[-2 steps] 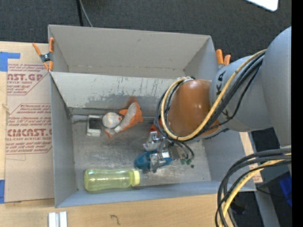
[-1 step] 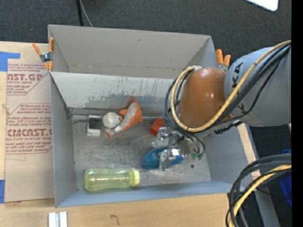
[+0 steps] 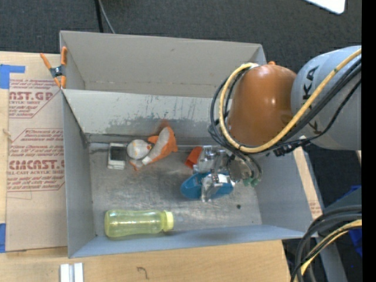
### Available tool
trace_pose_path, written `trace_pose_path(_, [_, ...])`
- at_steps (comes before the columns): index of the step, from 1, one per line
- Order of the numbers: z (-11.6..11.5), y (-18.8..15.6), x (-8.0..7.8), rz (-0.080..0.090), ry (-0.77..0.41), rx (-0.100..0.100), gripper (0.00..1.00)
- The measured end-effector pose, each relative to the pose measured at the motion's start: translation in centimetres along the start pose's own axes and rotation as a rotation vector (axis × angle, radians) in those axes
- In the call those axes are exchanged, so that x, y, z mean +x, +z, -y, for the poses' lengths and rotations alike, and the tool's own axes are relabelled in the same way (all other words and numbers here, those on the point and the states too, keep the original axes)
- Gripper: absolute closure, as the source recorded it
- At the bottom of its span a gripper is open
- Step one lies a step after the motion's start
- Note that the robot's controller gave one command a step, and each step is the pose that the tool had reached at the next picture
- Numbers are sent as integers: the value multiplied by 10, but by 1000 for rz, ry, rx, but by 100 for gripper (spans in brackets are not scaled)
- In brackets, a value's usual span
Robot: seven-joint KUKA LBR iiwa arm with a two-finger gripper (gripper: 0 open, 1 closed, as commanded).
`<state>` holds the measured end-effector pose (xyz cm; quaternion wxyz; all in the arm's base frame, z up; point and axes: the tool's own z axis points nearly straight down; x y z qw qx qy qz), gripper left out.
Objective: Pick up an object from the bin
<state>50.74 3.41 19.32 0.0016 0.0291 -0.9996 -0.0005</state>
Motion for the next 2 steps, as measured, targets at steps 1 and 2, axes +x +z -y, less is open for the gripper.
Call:
trace_pose_path(1, [0, 0, 0, 0, 0, 0, 100])
trace_pose_path(2, [-9, -48, -44, -5, -48, 1, 100])
